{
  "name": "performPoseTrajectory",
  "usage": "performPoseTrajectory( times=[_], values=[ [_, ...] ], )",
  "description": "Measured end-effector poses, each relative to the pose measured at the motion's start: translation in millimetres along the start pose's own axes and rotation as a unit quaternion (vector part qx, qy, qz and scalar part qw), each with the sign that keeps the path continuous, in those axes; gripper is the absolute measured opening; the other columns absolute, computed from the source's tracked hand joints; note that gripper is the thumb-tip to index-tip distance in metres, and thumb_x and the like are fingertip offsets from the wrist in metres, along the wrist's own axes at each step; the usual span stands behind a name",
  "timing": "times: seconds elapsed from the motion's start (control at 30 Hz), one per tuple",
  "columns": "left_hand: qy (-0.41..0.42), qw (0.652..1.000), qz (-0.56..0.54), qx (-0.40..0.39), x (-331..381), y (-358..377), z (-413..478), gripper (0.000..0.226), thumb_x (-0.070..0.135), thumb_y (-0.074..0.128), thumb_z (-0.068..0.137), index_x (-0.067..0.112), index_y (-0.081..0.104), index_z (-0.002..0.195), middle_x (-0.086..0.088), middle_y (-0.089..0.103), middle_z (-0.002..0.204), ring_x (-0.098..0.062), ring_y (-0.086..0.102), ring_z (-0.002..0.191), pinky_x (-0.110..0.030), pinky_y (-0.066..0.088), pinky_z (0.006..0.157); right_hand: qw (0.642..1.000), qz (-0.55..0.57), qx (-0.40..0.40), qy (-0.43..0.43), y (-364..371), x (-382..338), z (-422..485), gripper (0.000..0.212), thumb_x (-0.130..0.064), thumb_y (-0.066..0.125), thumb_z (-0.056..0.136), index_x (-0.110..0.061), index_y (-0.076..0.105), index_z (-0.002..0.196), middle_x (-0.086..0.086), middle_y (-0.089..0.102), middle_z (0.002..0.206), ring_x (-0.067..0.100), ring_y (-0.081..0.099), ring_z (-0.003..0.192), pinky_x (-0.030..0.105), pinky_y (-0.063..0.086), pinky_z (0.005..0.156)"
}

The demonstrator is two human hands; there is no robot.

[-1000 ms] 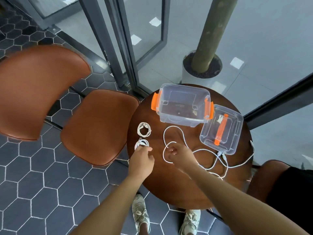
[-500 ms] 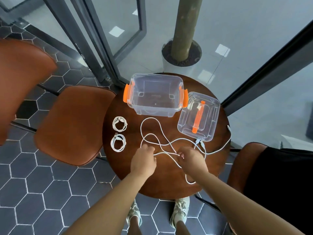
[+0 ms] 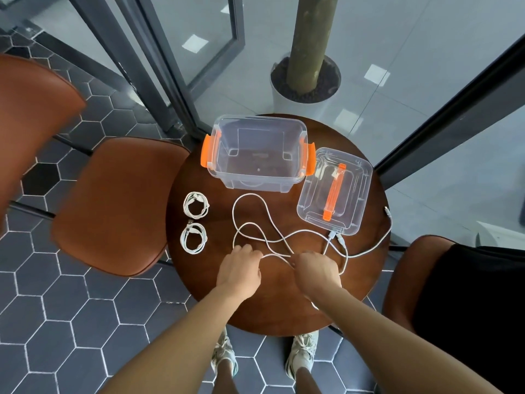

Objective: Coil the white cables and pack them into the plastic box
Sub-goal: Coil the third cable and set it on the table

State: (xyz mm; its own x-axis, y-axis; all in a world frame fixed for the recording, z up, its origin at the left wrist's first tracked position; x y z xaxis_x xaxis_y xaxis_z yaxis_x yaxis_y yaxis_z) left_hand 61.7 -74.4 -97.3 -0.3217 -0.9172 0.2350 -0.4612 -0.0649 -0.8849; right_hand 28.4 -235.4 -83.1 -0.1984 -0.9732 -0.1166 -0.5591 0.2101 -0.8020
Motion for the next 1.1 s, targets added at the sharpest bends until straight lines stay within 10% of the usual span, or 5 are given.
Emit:
performPoseTrajectory(
  times=[0.37,0.67,0.83,0.93,1.1],
  values=[
    [0.004,0.937,-0.35,-0.015,15,-52,-18,0.031,0.032,0.061,0.095,0.032,0.06,0.126,0.012,0.062,0.116,-0.007,0.062,0.108,-0.03,0.049,0.095,0.947,0.278,0.16,-0.018,-50,-16,-44,0.019,-0.025,0.055,0.091,-0.03,0.071,0.099,-0.01,0.068,0.086,0.015,0.063,0.08,0.03,0.05,0.065],
    [0.043,0.929,-0.35,0.108,12,-124,-43,0.012,0.017,0.063,0.096,0.021,0.07,0.087,0.014,0.069,0.078,-0.007,0.066,0.08,-0.027,0.052,0.076,0.966,0.191,0.17,0.029,-93,9,-76,0.018,-0.019,0.055,0.091,-0.026,0.07,0.096,-0.002,0.071,0.092,0.022,0.068,0.076,0.032,0.057,0.067],
    [0.033,0.929,-0.366,0.048,12,-131,-51,0.012,0.019,0.066,0.094,0.02,0.072,0.084,0.016,0.071,0.074,-0.004,0.067,0.077,-0.028,0.053,0.076,0.863,0.457,0.19,0.102,-116,31,-86,0.016,-0.011,0.062,0.075,-0.022,0.074,0.076,-0.005,0.073,0.072,0.018,0.068,0.07,0.037,0.059,0.07],
    [-0.021,0.875,-0.482,-0.036,13,-130,-57,0.01,0.014,0.071,0.081,0.016,0.081,0.085,-0.001,0.079,0.085,-0.017,0.075,0.088,-0.039,0.057,0.092,0.794,0.563,0.225,0.048,-131,26,-97,0.013,-0.017,0.065,0.077,-0.023,0.077,0.081,-0.007,0.075,0.077,0.017,0.07,0.077,0.036,0.056,0.074],
    [-0.108,0.757,-0.642,-0.054,37,-157,-54,0.031,0.03,0.056,0.098,0.008,0.071,0.113,-0.012,0.078,0.099,-0.024,0.075,0.095,-0.039,0.056,0.095,0.869,0.39,0.293,-0.081,-152,-2,-101,0.022,-0.001,0.063,0.085,-0.017,0.071,0.099,-0.012,0.069,0.085,0.004,0.065,0.076,0.015,0.053,0.07]
  ],
)
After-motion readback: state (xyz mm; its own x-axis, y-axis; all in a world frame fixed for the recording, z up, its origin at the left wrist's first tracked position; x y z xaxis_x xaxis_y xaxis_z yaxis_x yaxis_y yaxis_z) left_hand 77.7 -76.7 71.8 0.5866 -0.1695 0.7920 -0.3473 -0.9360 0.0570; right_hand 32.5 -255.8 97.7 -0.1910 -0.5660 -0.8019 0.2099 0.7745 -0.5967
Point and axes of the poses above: each hand's wrist, its own z-axis towards the middle knuckle, its own y-axis out of the palm, x = y × z, the point moved 4 cm from there along z, towards the middle knuckle
